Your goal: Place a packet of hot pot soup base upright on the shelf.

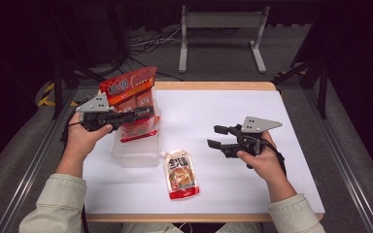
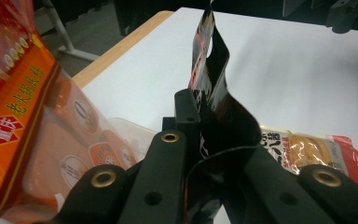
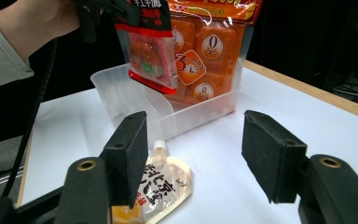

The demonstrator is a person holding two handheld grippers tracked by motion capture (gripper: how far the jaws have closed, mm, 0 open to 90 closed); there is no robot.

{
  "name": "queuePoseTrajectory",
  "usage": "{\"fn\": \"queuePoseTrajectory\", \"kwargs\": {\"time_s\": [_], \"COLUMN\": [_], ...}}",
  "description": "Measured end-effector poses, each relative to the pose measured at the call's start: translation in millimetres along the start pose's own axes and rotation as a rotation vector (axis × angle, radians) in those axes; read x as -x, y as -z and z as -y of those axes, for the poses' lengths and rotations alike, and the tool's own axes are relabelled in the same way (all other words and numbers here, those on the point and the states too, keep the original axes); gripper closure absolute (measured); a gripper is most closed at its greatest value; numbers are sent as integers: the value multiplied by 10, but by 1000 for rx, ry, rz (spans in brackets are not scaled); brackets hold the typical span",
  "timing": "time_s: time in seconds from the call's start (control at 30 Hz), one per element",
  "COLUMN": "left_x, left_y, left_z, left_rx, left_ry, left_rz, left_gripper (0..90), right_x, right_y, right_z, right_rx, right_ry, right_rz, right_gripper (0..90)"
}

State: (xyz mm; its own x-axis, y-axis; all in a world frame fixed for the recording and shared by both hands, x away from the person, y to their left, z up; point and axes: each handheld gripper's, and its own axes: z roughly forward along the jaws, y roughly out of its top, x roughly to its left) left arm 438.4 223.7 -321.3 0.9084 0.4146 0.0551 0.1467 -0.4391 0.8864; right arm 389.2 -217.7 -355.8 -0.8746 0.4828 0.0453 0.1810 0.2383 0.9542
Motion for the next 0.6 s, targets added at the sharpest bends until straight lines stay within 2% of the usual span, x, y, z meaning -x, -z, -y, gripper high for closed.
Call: {"fn": "queuePoseTrajectory", "kwargs": {"time_s": [0.3, 0.6], "left_x": [9, -11], "left_y": [-20, -66], "left_z": [54, 78], "left_rx": [-16, -35], "left_ry": [8, 14], "left_rz": [62, 72], "left_gripper": [891, 887], "right_x": [-4, -6], "right_y": [-17, -34], "right_z": [8, 17], "right_rx": [-6, -11], "right_ry": [-1, -2], "right_rz": [-4, -9], "right_gripper": [418, 419]}}
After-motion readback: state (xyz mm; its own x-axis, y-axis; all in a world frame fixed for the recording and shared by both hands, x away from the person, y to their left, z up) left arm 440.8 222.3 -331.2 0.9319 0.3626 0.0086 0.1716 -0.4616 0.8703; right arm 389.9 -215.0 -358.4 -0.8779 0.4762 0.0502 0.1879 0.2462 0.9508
